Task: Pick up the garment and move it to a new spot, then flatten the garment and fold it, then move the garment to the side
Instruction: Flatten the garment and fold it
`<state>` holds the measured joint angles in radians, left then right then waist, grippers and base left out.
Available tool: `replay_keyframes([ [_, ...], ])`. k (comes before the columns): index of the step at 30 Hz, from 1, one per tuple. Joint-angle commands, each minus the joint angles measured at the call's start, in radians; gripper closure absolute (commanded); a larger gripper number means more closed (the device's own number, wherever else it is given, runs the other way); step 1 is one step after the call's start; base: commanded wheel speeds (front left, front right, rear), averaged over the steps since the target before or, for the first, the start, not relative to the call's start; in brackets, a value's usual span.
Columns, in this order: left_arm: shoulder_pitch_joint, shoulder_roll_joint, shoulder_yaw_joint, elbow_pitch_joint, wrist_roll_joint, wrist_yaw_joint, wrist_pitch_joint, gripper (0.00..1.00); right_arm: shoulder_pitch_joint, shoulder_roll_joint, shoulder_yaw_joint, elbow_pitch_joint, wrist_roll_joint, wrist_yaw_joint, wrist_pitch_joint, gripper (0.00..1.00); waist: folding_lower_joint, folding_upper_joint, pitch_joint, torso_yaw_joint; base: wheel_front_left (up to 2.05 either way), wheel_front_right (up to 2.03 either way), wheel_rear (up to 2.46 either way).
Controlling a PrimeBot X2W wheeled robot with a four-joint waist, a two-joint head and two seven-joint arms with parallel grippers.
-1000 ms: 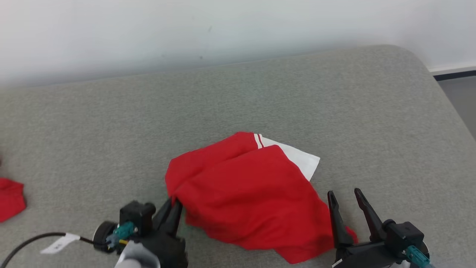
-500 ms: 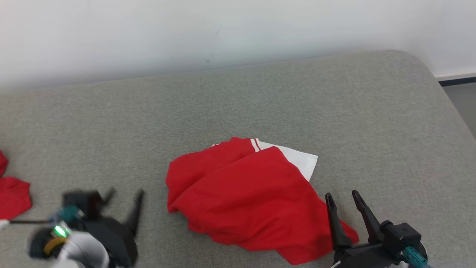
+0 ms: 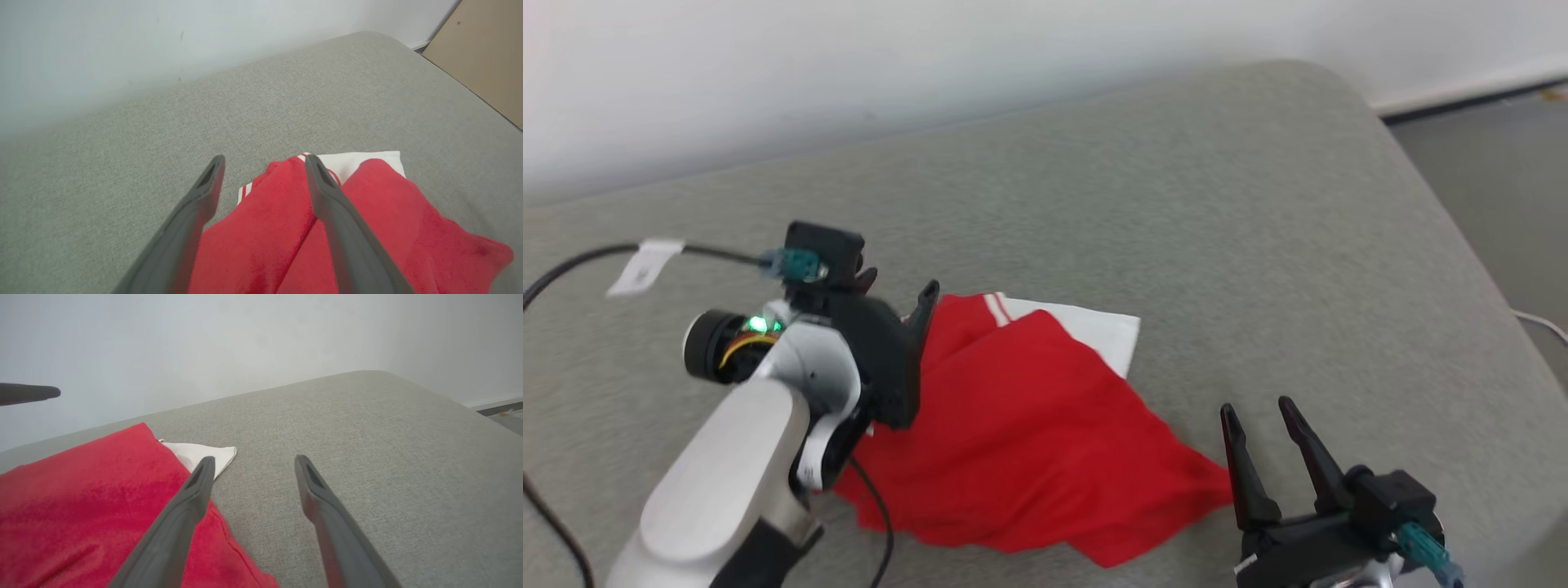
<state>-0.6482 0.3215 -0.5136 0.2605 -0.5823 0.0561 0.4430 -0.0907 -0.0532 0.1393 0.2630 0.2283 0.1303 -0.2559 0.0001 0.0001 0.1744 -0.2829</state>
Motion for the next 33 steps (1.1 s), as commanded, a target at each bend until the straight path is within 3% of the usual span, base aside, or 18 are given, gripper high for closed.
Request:
replay_keyframes([
  [1, -0.039, -0.011, -0.005, 0.06, 0.011, -0.007, 0.008, 0.0, -0.018, 0.001, 0.008, -0.003, 0.008, 0.001, -0.005, 0.0, -0.0001, -0.0001, 0.061, -0.107, 0.0, 0.0, 0.0],
  [10, -0.155, -0.033, -0.044, 0.296, 0.036, -0.006, 0.073, 0.0, -0.021, 0.004, 0.007, -0.011, 0.036, 0.001, -0.01, 0.0, -0.0001, -0.0001, 0.132, -0.234, 0.0, 0.0, 0.0],
  [15, -0.179, -0.025, -0.065, 0.375, 0.041, 0.013, 0.166, 0.0, -0.019, 0.004, 0.006, -0.026, 0.054, 0.001, -0.011, 0.0, -0.0001, -0.0001, 0.149, -0.249, 0.0, 0.0, 0.0],
  [21, -0.189, -0.026, -0.075, 0.405, 0.053, 0.03, 0.174, 0.0, -0.023, 0.004, 0.014, -0.035, 0.063, 0.001, -0.011, 0.0, -0.0001, -0.0001, 0.158, -0.246, 0.0, 0.0, 0.0],
  [22, -0.192, -0.03, -0.077, 0.41, 0.054, 0.029, 0.172, 0.29, -0.026, 0.004, 0.017, -0.037, 0.065, 0.001, -0.011, 0.0, -0.0001, -0.0001, 0.158, -0.245, 0.0, 0.0, 0.0],
  [24, -0.191, -0.038, -0.081, 0.412, 0.051, 0.021, 0.162, 1.0, -0.031, 0.003, 0.018, -0.038, 0.067, 0.001, -0.011, 0.0, -0.0001, -0.0001, 0.157, -0.244, 0.0, 0.0, 0.0],
  [29, -0.212, -0.055, -0.091, 0.406, 0.053, -0.006, 0.118, 1.0, -0.02, 0.003, 0.011, -0.035, 0.059, 0.001, -0.011, 0.0, -0.0001, -0.0001, 0.144, -0.226, 0.0, 0.0, 0.0],
  [33, -0.263, -0.081, -0.079, 0.363, 0.065, -0.012, 0.002, 1.0, -0.021, 0.003, 0.006, -0.034, 0.053, 0.001, -0.011, 0.0, -0.0001, -0.0001, 0.131, -0.205, 0.0, 0.0, 0.0],
])
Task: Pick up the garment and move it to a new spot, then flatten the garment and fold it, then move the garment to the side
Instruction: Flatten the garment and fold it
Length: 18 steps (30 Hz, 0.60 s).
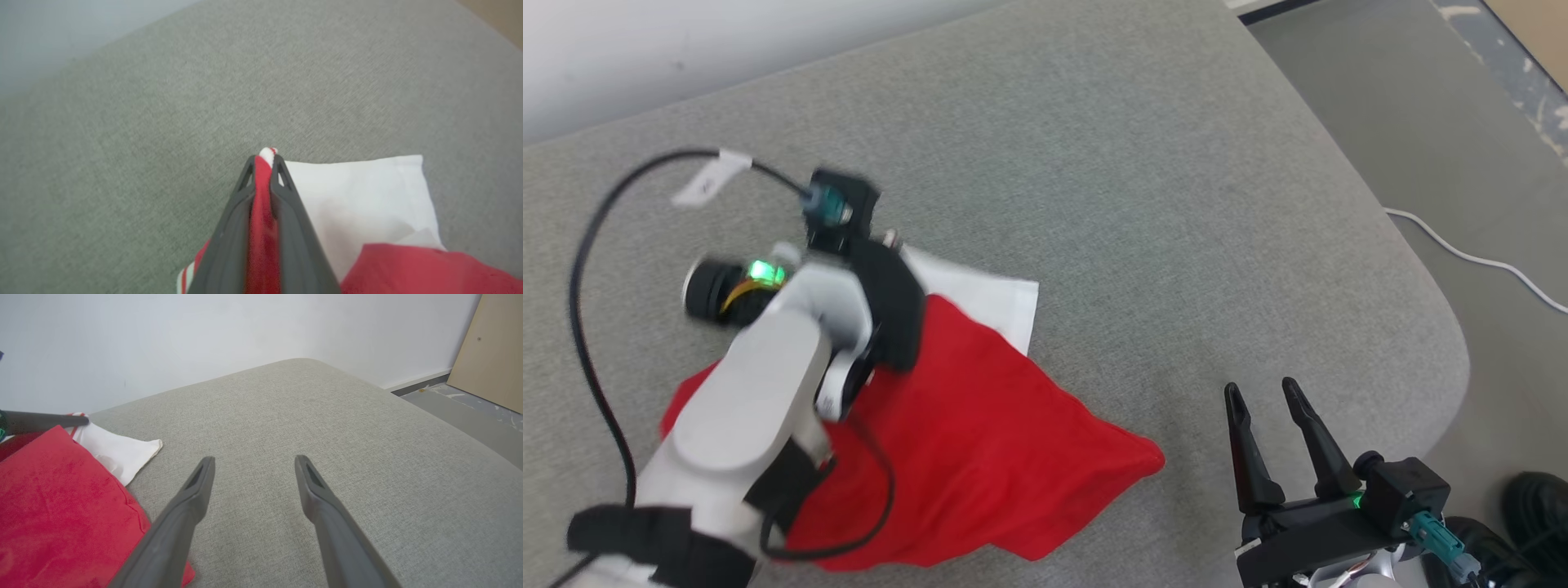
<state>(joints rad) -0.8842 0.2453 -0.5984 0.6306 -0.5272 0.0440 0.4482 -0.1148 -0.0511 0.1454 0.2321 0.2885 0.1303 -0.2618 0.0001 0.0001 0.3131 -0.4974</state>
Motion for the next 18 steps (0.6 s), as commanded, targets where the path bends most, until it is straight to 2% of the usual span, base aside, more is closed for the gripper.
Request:
replay_keyframes([
  [1, -0.038, -0.013, 0.009, -0.019, 0.014, -0.004, -0.041, 1.0, 0.001, 0.001, 0.002, -0.002, -0.009, 0.001, -0.005, 0.0, -0.0001, -0.0001, -0.011, 0.015, 0.0, 0.0, 0.0],
  [11, -0.198, -0.114, 0.059, -0.181, 0.05, -0.031, -0.467, 1.0, 0.007, 0.001, -0.005, 0.01, -0.026, 0.001, -0.003, 0.0, -0.0001, -0.0001, -0.065, 0.07, 0.0, 0.0, 0.0],
  [16, -0.26, -0.14, 0.087, -0.286, 0.064, -0.017, -0.611, 1.0, 0.014, 0.001, -0.019, 0.014, -0.047, 0.001, -0.003, 0.0, -0.0001, -0.0001, -0.097, 0.127, 0.0, 0.0, 0.0],
  [18, -0.255, -0.142, 0.1, -0.314, 0.056, -0.007, -0.63, 1.0, 0.017, 0.001, -0.019, 0.013, -0.054, 0.001, -0.003, 0.0, -0.0001, -0.0001, -0.107, 0.157, 0.0, 0.0, 0.0],
])
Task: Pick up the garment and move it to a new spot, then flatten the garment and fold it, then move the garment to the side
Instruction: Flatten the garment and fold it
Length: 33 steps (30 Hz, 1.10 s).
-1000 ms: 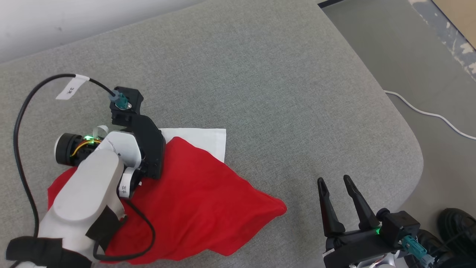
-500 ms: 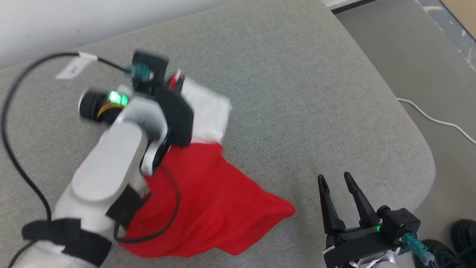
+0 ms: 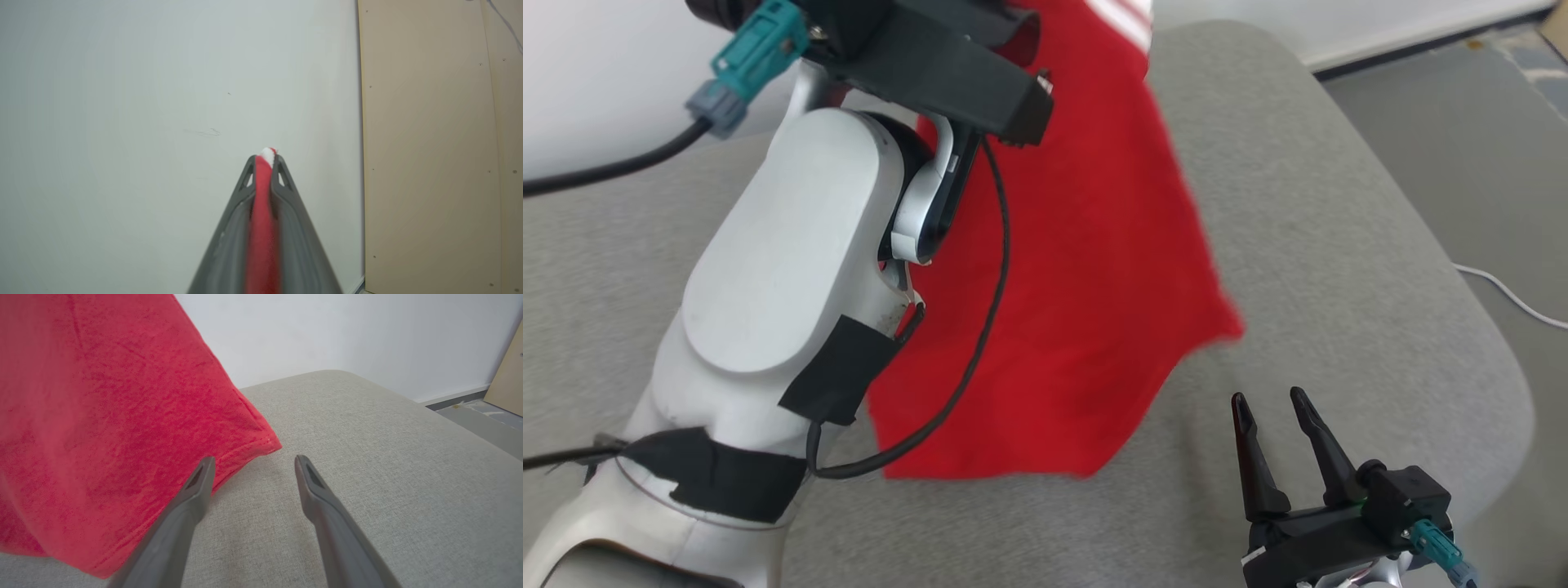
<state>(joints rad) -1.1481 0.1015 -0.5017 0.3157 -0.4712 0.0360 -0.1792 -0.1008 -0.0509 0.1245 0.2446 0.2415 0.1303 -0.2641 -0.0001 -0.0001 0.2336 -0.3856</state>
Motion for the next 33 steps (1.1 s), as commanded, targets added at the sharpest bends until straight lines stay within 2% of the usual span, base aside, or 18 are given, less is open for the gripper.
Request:
replay_keyframes([
  [1, 0.023, 0.001, 0.007, -0.013, -0.008, 0.008, -0.005, 1.0, 0.006, 0.001, -0.002, 0.0, -0.009, 0.001, -0.001, 0.0, 0.0001, 0.0001, -0.032, 0.064, 0.0, 0.0, 0.0],
  [4, 0.093, 0.009, 0.018, -0.061, -0.03, 0.026, -0.012, 1.0, 0.018, -0.001, -0.013, -0.003, -0.02, 0.001, -0.001, 0.0, 0.0001, 0.0001, -0.037, 0.127, 0.0, 0.0, 0.0],
  [7, 0.226, 0.041, 0.043, -0.108, -0.063, 0.049, -0.022, 1.0, 0.021, -0.008, -0.009, -0.005, -0.028, 0.001, 0.002, 0.0, 0.0001, 0.0001, -0.04, 0.192, 0.0, 0.0, 0.0],
  [8, 0.226, 0.041, 0.043, -0.108, -0.063, 0.049, -0.022, 1.0, 0.021, -0.008, -0.009, -0.005, -0.028, 0.001, 0.002, 0.0, 0.0001, 0.0001, -0.04, 0.192, 0.0, 0.0, 0.0],
  [16, 0.709, 0.122, 0.14, -0.178, -0.188, 0.107, -0.056, 1.0, 0.012, -0.027, -0.004, -0.025, -0.037, 0.001, 0.024, 0.0, 0.0001, 0.0001, -0.039, 0.324, 0.0, 0.0, 0.0],
  [19, 0.834, 0.117, 0.183, -0.16, -0.22, 0.112, -0.075, 1.0, 0.008, -0.032, 0.007, -0.031, -0.035, 0.001, 0.033, 0.0, 0.0001, 0.0001, -0.043, 0.35, 0.0, 0.0, 0.0],
  [22, 0.916, 0.082, 0.231, -0.132, -0.257, 0.108, -0.084, 1.0, 0.008, -0.039, 0.011, -0.036, -0.032, 0.001, 0.041, 0.0, 0.0001, 0.0001, -0.049, 0.37, 0.0, 0.0, 0.0],
  [29, 1.024, -0.008, 0.339, -0.046, -0.31, 0.05, -0.085, 1.0, 0.017, -0.054, 0.018, -0.042, -0.022, 0.001, 0.051, 0.0, 0.0001, 0.0001, -0.065, 0.38, 0.0, 0.0, 0.0],
  [33, 1.05, -0.027, 0.354, 0.013, -0.323, 0.021, -0.086, 1.0, 0.025, -0.057, 0.022, -0.047, -0.022, 0.001, 0.059, 0.0, 0.0001, 0.0001, -0.075, 0.375, 0.0, 0.0, 0.0],
])
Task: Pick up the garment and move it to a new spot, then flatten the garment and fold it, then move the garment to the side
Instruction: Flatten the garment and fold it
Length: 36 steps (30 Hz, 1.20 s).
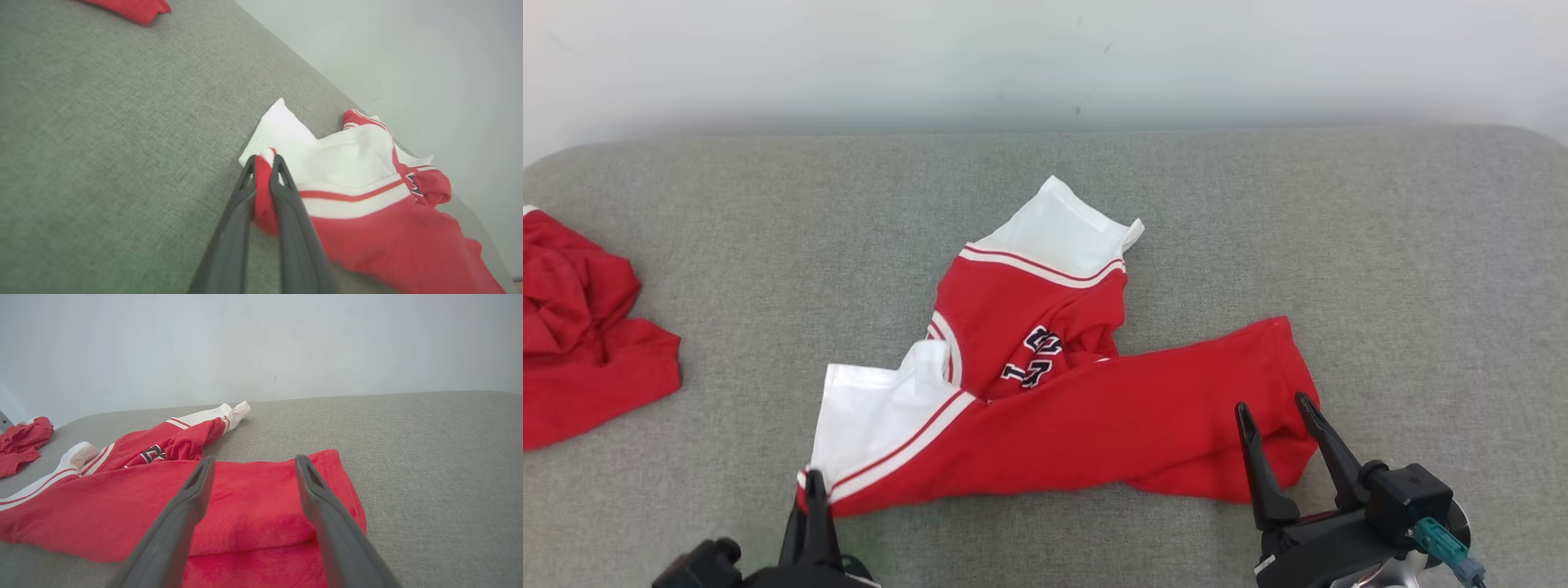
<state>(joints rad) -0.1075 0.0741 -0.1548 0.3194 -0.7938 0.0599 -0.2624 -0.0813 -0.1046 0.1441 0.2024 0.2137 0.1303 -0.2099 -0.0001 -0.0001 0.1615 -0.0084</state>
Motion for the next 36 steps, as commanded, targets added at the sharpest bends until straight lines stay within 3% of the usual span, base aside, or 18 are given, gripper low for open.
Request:
replay_keyframes([
  [1, 0.015, -0.003, 0.008, 0.022, -0.003, -0.003, -0.003, 1.0, 0.007, -0.005, 0.001, -0.007, 0.006, 0.001, 0.004, 0.0, 0.0001, 0.0001, -0.005, -0.004, 0.0, 0.0, 0.0],
  [2, 0.023, -0.008, 0.005, 0.04, -0.011, -0.002, -0.002, 1.0, 0.008, -0.006, 0.001, -0.009, 0.006, 0.001, 0.004, 0.0, 0.0001, 0.0001, -0.006, -0.005, 0.0, 0.0, 0.0],
  [3, 0.03, -0.01, 0.0, 0.056, -0.014, 0.003, 0.0, 0.56, 0.009, -0.007, 0.0, -0.011, 0.007, 0.001, 0.005, 0.0, 0.0001, 0.0001, -0.008, -0.007, 0.0, 0.0, 0.0],
  [4, 0.032, -0.012, -0.003, 0.071, -0.02, 0.011, 0.009, 0.0, 0.011, -0.007, -0.002, -0.013, 0.007, 0.001, 0.005, 0.0, 0.0001, 0.0001, -0.008, -0.009, 0.0, 0.0, 0.0],
  [7, 0.025, 0.001, 0.008, 0.086, -0.029, 0.029, 0.02, 0.0, 0.017, -0.008, -0.014, -0.022, -0.001, 0.001, 0.006, 0.0, 0.0001, 0.0001, -0.007, -0.013, 0.0, 0.0, 0.0],
  [14, -0.022, 0.101, 0.026, -0.003, 0.016, 0.059, 0.059, 0.0, -0.003, -0.032, -0.042, -0.081, -0.016, 0.001, 0.028, 0.0, 0.0001, 0.0001, -0.004, -0.022, 0.0, 0.0, 0.0],
  [20, -0.117, 0.196, -0.068, -0.056, 0.114, 0.074, 0.21, 0.0, -0.043, -0.07, -0.042, -0.14, -0.024, 0.001, 0.083, 0.0, 0.0001, 0.0001, 0.005, -0.026, 0.0, 0.0, 0.0],
  [24, -0.216, 0.264, -0.143, -0.001, 0.197, 0.106, 0.358, 0.0, -0.076, -0.083, -0.022, -0.17, -0.015, 0.001, 0.112, 0.0, 0.0001, 0.0001, 0.016, -0.037, 0.0, 0.0, 0.0],
  [29, -0.317, 0.31, -0.206, 0.074, 0.235, 0.095, 0.52, 0.0, -0.101, -0.081, 0.02, -0.17, -0.002, 0.001, 0.114, 0.0, 0.0001, 0.0001, 0.034, -0.063, 0.0, 0.0, 0.0],
  [36, -0.39, 0.346, -0.236, 0.106, 0.253, 0.104, 0.648, 0.0, -0.101, -0.076, 0.032, -0.148, 0.01, 0.001, 0.094, 0.0, 0.0001, 0.0001, 0.061, -0.087, 0.0, 0.0, 0.0],
])
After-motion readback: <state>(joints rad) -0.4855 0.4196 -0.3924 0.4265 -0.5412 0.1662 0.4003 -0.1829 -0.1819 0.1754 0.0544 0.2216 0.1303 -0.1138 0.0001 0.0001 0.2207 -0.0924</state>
